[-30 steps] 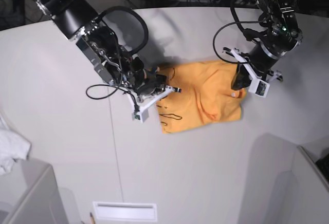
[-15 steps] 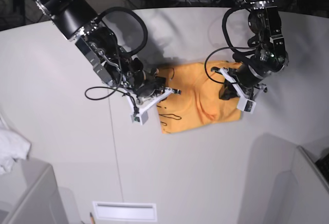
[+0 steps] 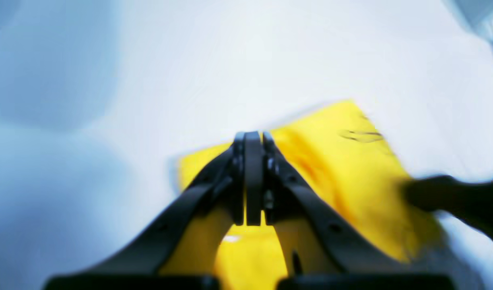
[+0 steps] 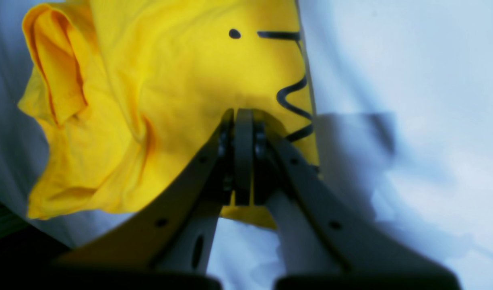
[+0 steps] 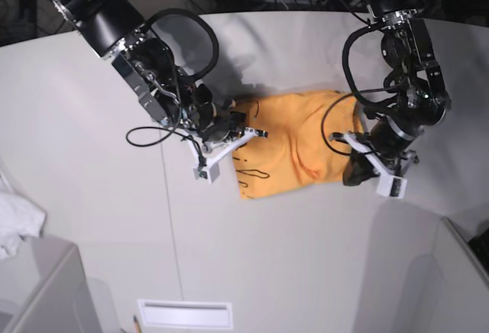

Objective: Fold the T-shirt properly

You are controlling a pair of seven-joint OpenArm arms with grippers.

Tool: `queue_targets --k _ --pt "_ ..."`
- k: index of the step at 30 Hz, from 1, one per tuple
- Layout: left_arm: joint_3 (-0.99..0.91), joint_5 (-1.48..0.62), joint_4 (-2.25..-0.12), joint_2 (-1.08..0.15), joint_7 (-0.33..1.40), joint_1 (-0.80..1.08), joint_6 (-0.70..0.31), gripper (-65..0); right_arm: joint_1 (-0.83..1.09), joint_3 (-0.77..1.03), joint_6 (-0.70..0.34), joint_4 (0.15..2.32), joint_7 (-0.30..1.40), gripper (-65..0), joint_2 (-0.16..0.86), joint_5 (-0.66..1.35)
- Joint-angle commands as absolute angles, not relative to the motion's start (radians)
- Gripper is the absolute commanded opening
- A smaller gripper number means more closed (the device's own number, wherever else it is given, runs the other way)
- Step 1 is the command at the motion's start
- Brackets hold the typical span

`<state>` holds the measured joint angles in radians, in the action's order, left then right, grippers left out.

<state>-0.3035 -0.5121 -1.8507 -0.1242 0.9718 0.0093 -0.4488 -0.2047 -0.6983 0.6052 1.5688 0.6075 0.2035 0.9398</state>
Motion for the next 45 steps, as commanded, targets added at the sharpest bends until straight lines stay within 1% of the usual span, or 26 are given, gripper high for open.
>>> queue_targets --k 1,3,5,7,13,15,17,19,22,27,34,39,40,45 --pt "-0.275 -0.513 -1.899 -0.122 0.981 -0.001 -0.453 -65.0 -0.231 -0.693 0.599 1.584 0.596 -65.0 0.202 0.943" --pt "-0.206 -0.461 -1.94 -0.122 1.029 -0.001 -0.427 -65.0 -0.231 -0.69 0.599 1.584 0.596 -65.0 0.202 0.943" --pt "-0.127 -0.366 -1.954 -0.124 1.059 0.002 -0.357 -65.0 -0.231 -0.693 0.599 1.584 0.598 -65.0 0.202 0.943" --pt "-0.033 -0.26 -1.954 -0.13 1.073 0.002 -0.315 -65.0 -0.228 -0.694 0.599 1.584 0.598 -65.0 0.202 0.943" --pt "0.317 0.077 -1.952 -0.209 1.073 -0.01 -0.314 -65.0 -0.226 -0.694 0.599 1.584 0.601 -65.0 0.202 0.943" --pt "0.414 0.154 -1.949 -0.229 1.073 -0.022 -0.314 -65.0 -0.225 -0.694 0.599 1.584 0.601 -65.0 0.202 0.943" --pt "0.463 0.196 -1.946 -0.243 1.086 -0.028 -0.314 -65.0 -0.225 -0.694 0.599 1.584 0.602 -65.0 0.202 0.943" --pt "0.455 0.202 -1.934 -0.243 1.129 -0.035 -0.314 -65.0 -0.225 -0.694 0.599 1.584 0.602 -65.0 0.202 0.943" --pt "0.438 0.206 -1.913 -0.246 1.138 -0.035 -0.314 -65.0 -0.225 -0.694 0.599 1.584 0.602 -65.0 0.202 0.943" --pt "0.438 0.206 -1.871 -0.302 1.138 -0.036 -0.314 -65.0 -0.225 -0.693 0.599 1.584 0.601 -65.0 0.2 0.943" --pt "0.438 0.206 -1.767 -0.297 1.136 -0.077 -0.314 -65.0 -0.223 -0.693 0.599 1.584 0.598 -65.0 0.2 0.944" --pt "0.437 0.206 -1.762 -0.3 1.135 -0.108 -0.311 -65.0 -0.202 -0.688 0.599 1.587 0.596 -65.0 0.2 0.944" --pt "0.427 0.206 -1.762 -0.3 1.135 -0.113 -0.309 -65.0 -0.2 -0.688 0.599 1.587 0.596 -65.0 0.2 0.944" --pt "0.265 0.206 -1.762 -0.298 1.135 -0.127 -0.314 -65.0 -0.196 -0.687 0.599 1.59 0.596 -65.0 0.202 0.944"
